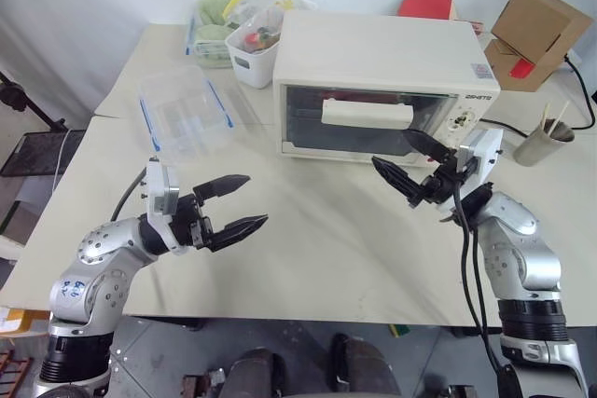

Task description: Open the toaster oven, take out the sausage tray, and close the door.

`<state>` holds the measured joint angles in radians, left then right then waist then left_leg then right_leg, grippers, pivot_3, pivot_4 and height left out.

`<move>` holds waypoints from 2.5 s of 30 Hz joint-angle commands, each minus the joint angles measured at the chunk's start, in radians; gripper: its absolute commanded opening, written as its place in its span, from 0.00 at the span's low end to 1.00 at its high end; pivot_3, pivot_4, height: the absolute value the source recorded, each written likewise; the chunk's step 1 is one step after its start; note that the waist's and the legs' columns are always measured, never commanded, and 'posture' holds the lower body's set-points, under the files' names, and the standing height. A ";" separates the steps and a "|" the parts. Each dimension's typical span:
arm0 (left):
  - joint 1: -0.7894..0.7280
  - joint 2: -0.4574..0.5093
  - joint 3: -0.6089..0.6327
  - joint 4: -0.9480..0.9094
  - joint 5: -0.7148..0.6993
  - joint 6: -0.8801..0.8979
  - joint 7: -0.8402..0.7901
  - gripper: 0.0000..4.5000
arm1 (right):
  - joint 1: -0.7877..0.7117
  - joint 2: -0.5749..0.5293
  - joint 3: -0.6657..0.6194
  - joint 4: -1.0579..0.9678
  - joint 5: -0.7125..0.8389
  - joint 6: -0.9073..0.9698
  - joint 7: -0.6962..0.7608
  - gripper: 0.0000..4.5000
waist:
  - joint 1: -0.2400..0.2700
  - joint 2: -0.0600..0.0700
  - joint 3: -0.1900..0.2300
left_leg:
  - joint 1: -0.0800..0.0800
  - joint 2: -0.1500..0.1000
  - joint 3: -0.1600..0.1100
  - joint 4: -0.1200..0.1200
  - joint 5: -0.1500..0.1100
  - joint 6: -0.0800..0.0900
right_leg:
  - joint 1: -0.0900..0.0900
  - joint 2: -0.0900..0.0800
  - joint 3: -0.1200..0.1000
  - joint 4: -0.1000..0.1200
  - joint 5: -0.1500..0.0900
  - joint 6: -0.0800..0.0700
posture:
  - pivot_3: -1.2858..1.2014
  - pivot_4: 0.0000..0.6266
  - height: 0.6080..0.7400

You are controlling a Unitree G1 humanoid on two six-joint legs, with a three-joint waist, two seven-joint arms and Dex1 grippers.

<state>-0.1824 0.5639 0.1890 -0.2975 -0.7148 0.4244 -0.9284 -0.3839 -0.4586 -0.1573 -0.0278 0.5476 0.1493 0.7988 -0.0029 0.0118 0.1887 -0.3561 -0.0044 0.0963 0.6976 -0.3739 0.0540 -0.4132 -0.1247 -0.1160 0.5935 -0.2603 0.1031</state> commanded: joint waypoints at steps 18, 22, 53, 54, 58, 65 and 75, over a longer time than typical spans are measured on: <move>-0.202 -0.001 0.036 0.223 -0.016 0.006 -0.052 0.73 | 0.198 -0.072 0.052 -0.194 -0.107 -0.219 0.178 1.00 | 0.000 0.000 0.000 | 0.001 0.003 0.003 0.000 0.000 -0.001 | 0.000 0.006 0.000 -0.001 0.000 0.000 | 0.52 0.24 1.00; -0.345 -0.033 0.023 0.391 0.040 -0.059 -0.052 0.43 | 0.164 -0.050 0.070 -0.180 -0.131 -0.242 0.165 1.00 | 0.000 0.000 0.000 | 0.001 0.004 0.003 0.001 0.000 -0.002 | 0.000 0.008 0.000 0.000 0.000 0.000 | 0.52 0.24 1.00; -0.597 -0.285 -0.139 0.847 0.293 -0.314 -0.219 0.01 | 0.611 -0.026 -0.086 -0.311 -0.246 -0.386 -0.024 1.00 | 0.045 -0.001 0.001 | -0.002 0.001 0.002 0.002 0.001 0.000 | 0.000 0.008 -0.002 -0.003 0.001 0.002 | 0.52 0.24 1.00; -0.588 -0.285 -0.145 0.846 0.299 -0.321 -0.224 0.01 | 0.691 -0.016 -0.116 -0.334 -0.240 -0.394 -0.035 1.00 | 0.049 -0.001 0.001 | -0.002 0.001 0.001 0.002 0.001 0.000 | 0.000 0.009 -0.002 -0.003 0.001 0.002 | 0.52 0.24 1.00; -0.556 -0.280 -0.172 0.846 0.331 -0.356 -0.244 0.01 | 0.883 0.018 -0.212 -0.374 -0.231 -0.426 -0.082 1.00 | 0.046 -0.001 0.000 | -0.001 0.003 0.003 0.002 0.001 -0.001 | 0.001 0.010 -0.002 -0.003 0.001 0.002 | 0.52 0.24 1.00; -0.501 -0.281 -0.200 0.859 0.408 -0.460 -0.201 0.01 | 0.988 0.050 -0.363 -0.427 -0.163 -0.418 -0.157 1.00 | 0.018 -0.001 0.000 | 0.004 0.004 0.008 0.001 0.000 -0.002 | 0.002 0.009 0.009 -0.001 0.002 0.003 | 0.52 0.24 1.00; -0.347 -0.253 -0.184 0.743 0.428 -0.500 -0.098 0.01 | 0.719 -0.179 -0.290 -0.563 -0.123 -0.072 -0.208 1.00 | 0.011 0.000 -0.001 | 0.004 0.006 0.007 0.001 0.000 -0.002 | 0.000 0.001 0.011 0.001 0.000 0.000 | 0.52 0.24 1.00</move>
<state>-0.5570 0.2987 0.0006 0.4763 -0.2980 -0.0757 -1.0476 0.3789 -0.6109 -0.4697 -0.5500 0.4118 0.0214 0.6086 0.0086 0.0119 0.1881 -0.3522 0.0010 0.1035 0.6988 -0.3740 0.0524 -0.4134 -0.1247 -0.1051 0.5940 -0.2601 0.1031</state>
